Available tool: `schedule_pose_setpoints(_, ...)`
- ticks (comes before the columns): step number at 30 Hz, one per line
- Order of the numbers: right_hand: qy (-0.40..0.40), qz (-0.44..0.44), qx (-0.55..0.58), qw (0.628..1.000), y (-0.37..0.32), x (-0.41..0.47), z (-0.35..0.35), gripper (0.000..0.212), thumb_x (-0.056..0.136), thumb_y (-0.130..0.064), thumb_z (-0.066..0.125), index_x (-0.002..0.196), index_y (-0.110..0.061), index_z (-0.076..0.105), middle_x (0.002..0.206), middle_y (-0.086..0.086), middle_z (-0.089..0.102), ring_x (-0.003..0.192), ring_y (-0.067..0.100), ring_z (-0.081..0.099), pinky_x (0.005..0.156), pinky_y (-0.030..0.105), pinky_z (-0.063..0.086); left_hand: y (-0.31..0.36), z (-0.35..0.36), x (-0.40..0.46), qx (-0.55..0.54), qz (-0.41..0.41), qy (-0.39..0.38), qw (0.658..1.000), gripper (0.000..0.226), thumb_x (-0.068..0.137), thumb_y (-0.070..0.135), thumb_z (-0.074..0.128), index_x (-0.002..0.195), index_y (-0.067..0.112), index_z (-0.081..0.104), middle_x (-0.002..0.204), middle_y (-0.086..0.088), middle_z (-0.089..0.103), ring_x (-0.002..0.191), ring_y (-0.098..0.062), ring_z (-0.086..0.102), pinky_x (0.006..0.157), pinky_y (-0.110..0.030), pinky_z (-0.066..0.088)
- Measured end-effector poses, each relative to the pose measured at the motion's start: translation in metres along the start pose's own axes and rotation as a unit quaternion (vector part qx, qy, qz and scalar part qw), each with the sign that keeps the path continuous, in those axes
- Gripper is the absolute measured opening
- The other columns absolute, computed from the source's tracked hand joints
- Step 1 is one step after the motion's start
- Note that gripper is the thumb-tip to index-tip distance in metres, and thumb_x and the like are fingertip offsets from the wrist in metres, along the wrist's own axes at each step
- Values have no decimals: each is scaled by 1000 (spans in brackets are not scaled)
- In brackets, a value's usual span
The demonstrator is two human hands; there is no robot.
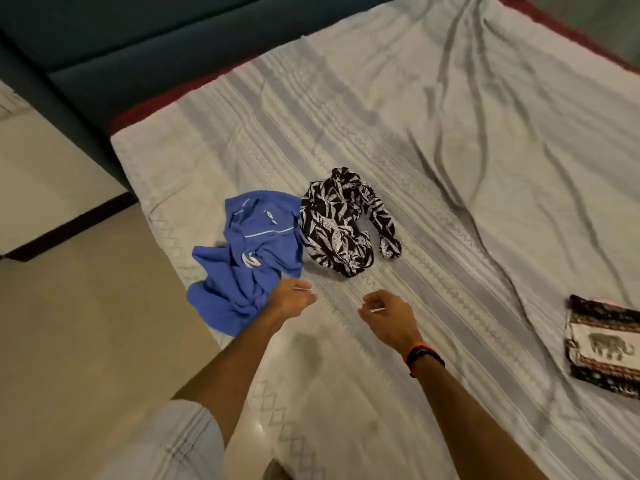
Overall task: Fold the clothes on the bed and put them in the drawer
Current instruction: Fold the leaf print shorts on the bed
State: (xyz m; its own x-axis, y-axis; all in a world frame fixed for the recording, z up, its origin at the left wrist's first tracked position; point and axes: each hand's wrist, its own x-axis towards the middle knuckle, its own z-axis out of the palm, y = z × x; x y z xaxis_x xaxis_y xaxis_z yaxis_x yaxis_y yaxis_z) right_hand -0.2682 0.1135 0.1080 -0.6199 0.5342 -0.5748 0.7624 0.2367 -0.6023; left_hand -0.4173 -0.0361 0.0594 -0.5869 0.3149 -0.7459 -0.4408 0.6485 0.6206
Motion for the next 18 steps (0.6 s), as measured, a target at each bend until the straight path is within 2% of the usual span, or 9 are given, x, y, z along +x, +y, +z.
schedule_pose_setpoints(5, -9, 35, 21, 999, 8, 34, 8, 25, 93, -27, 66, 116, -19, 63, 111, -5, 66, 93, 8, 64, 72, 17, 45, 37, 27, 65, -23, 22, -26, 999, 29, 88, 15, 72, 117, 18, 67, 110, -5, 66, 96, -17, 61, 71, -30, 53)
schedule_pose_setpoints(8, -20, 57, 30, 998, 17, 47, 9, 25, 93, -27, 66, 117, -19, 62, 112, -5, 65, 93, 8, 64, 75, 19, 48, 50, 47, 93, -17, 28, -30, 999, 46, 87, 11, 72, 131, 20, 63, 120, -3, 63, 106, -19, 60, 87, -33, 53)
schedule_pose_setpoints(10, -15, 65, 33, 997, 19, 51, 7, 25, 93, -26, 66, 117, -18, 62, 113, -5, 66, 93, 9, 64, 78, 22, 51, 51, 56, 103, -27, 22, -46, 998, 53, 87, 12, 73, 137, 20, 57, 137, -4, 55, 124, -22, 53, 102, -31, 45)
schedule_pose_setpoints(11, -12, 67, 34, 997, 20, 54, 5, 26, 93, -25, 66, 117, -18, 62, 113, -4, 66, 94, 9, 64, 78, 21, 51, 52, 59, 108, -27, 11, -47, 999, 54, 87, 15, 74, 138, 18, 57, 141, -3, 53, 127, -22, 50, 104, -29, 42)
schedule_pose_setpoints(13, -9, 70, 32, 997, 20, 57, 2, 26, 93, -24, 65, 119, -16, 62, 114, -4, 66, 94, 9, 63, 71, 14, 47, 53, 64, 109, -53, -9, -21, 998, 40, 86, 16, 74, 126, 15, 66, 132, 0, 61, 119, -18, 56, 101, -28, 44)
schedule_pose_setpoints(15, -3, 68, 30, 997, 17, 60, 0, 29, 93, -23, 65, 121, -16, 61, 117, -2, 65, 93, 9, 62, 67, 11, 42, 60, 65, 99, -140, -18, 25, 990, 15, 85, 11, 74, 99, 16, 74, 108, -1, 72, 106, -19, 65, 97, -34, 52)
schedule_pose_setpoints(16, 1, 67, 31, 997, 14, 62, -1, 34, 92, -23, 66, 124, -17, 58, 120, -1, 64, 93, 9, 62, 68, 12, 43, 67, 64, 91, -196, -18, 26, 980, 10, 85, 8, 74, 92, 15, 73, 99, -3, 73, 102, -22, 68, 95, -38, 55)
schedule_pose_setpoints(18, 16, 50, 37, 998, 4, 62, -2, 54, 88, -23, 72, 136, -16, 48, 132, 3, 58, 98, 10, 60, 81, 22, 51, 80, 58, 68, -296, -7, -55, 954, 11, 84, 5, 72, 95, 6, 70, 92, -9, 73, 94, -26, 69, 91, -42, 57)
